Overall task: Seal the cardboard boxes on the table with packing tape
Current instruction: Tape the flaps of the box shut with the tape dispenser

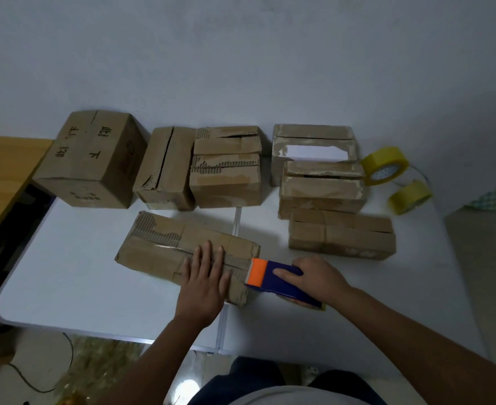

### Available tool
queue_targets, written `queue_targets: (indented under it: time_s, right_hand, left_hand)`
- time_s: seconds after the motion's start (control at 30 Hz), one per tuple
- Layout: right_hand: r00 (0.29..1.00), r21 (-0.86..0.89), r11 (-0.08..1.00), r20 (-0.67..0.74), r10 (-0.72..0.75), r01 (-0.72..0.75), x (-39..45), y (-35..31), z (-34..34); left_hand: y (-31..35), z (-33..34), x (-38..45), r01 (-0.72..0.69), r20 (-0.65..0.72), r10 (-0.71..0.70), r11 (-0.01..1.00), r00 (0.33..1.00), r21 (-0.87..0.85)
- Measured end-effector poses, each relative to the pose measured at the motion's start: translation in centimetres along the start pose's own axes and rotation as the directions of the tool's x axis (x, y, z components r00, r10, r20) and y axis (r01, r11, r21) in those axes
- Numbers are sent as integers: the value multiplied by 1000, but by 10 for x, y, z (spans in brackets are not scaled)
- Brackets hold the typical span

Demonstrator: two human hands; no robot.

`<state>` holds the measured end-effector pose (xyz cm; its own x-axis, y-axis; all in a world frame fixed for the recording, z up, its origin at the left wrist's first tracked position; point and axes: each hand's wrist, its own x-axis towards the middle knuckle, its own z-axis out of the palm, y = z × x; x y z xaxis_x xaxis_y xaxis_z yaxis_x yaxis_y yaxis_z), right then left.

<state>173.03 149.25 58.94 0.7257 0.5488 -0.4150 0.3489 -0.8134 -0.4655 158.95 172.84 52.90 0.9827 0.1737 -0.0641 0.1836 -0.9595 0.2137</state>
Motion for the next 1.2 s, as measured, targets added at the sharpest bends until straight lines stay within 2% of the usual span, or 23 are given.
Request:
queue_targets:
  time_s: [0.23,0.53,0.8,0.9,0.97,1.03,1.13,1.2]
  right_hand:
    - [999,7,999,-21,-49,49,-4,22,2]
    - [1000,91,996,-6,-5,5,-19,48,0]
    - [998,31,998,-7,61,-60,-27,68,-8]
    - [993,1,993,28,114,-114,-24,60,-5]
    - [985,-2,987,58,162,-162,-25,55,-2]
    - [977,21,982,100,186,-189,-27,48,-1]
    - [968,63,984,202,149,-164,-27,40,-4]
    - [966,71,988,230,119,-139,-27,36,-7]
  left_hand:
    - [-10,11,0,-13,99,5,997,995,81]
    - [0,2,2,2,50,-4,999,999,50]
    - [4,0,3,14,-15,-13,998,1000,61]
    - [24,1,6,26,-15,-26,1000,1000,11]
    - [39,11,13,40,51,-38,998,998,-49]
    - [53,17,19,86,117,-82,996,990,-28]
    - [73,13,25,208,49,-204,972,978,-110]
    - [80,10,25,214,-19,-216,973,976,-83]
